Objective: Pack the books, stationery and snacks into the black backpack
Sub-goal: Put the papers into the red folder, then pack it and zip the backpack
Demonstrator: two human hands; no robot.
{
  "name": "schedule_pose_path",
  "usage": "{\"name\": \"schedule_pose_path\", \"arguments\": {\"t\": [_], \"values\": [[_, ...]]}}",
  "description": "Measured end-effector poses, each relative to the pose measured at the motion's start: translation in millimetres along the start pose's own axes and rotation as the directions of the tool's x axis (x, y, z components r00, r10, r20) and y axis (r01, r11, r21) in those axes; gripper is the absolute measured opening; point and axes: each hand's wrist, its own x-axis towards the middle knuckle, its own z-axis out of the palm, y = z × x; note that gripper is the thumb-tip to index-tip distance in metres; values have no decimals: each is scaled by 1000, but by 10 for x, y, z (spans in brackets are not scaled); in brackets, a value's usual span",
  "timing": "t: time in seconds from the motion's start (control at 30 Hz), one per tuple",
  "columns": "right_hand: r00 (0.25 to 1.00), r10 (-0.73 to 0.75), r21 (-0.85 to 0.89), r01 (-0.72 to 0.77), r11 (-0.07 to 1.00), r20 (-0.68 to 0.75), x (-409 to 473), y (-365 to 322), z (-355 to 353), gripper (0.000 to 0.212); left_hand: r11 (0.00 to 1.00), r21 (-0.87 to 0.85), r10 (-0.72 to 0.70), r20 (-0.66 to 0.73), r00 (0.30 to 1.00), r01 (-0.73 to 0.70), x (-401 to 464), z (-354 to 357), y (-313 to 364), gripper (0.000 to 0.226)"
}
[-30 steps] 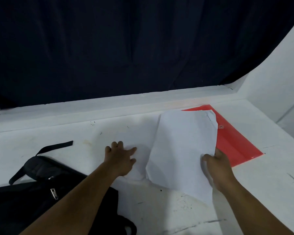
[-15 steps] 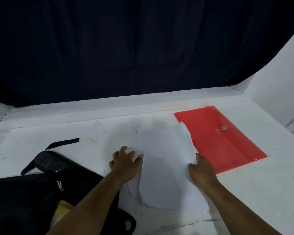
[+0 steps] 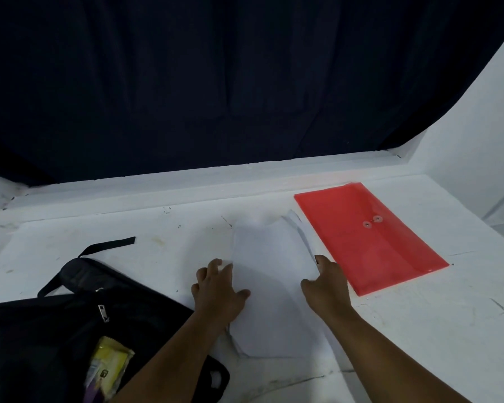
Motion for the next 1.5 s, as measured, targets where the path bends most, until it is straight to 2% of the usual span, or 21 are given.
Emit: {"name": "schedule_pose_path", "arguments": {"t": [0.13,0.27,0.37,0.43,0.47,0.53,0.63,0.7,0.77,0.83,0.97,1.07,1.13,1.3,1.5], "values": [[999,-23,117,19,993,32,-21,-29,-102,74,1000,2,9,-13,1000,-9,-20,4,7,77],[980,-197,7,197,980,-11,-141,-58,-110,88,997,-70,-20,6,1000,20,-17,0,9,93],[955,-296,93,295,951,-6,-224,-77,-191,81,983,-163,-77,22,997,80,25,-40,10,101],[933,-360,173,356,918,-4,-234,-100,-287,77,944,-321,-71,14,997,72,64,-72,12,109],[920,-391,203,386,900,-16,-212,-104,-339,77,889,-457,-21,12,1000,24,72,-94,25,115],[908,-418,251,413,875,-39,-153,-122,-451,77,699,-712,69,-16,997,-60,39,-158,93,119],[911,-409,320,401,858,-46,-22,-128,-645,64,471,-875,-1,-124,992,-109,-65,-335,254,110],[919,-393,357,379,854,-36,68,-139,-788,44,296,-947,-57,-147,988,-124,-137,-460,388,83],[921,-390,386,366,847,-19,144,-159,-910,35,247,-963,-47,-124,991,-109,-228,-558,546,39],[908,-418,402,389,829,-17,212,-170,-1002,33,299,-944,-53,-162,985,-139,-303,-625,706,23],[852,-521,390,495,776,-44,303,-171,-1085,29,579,-741,-21,-430,903,-340,-413,-658,1021,26],[808,-582,373,569,733,-89,279,-135,-1100,35,669,-614,-7,-569,822,-419,-511,-572,1205,26],[798,-597,364,581,728,-81,278,-68,-1086,36,710,-572,-29,-608,794,-411,-575,-493,1278,32],[795,-604,271,571,775,52,263,168,-970,53,720,-626,-120,-538,834,-300,-747,-130,1243,51],[768,-640,240,625,743,-20,302,192,-1016,35,763,-582,-160,-592,790,-281,-779,-84,1213,28]]}}
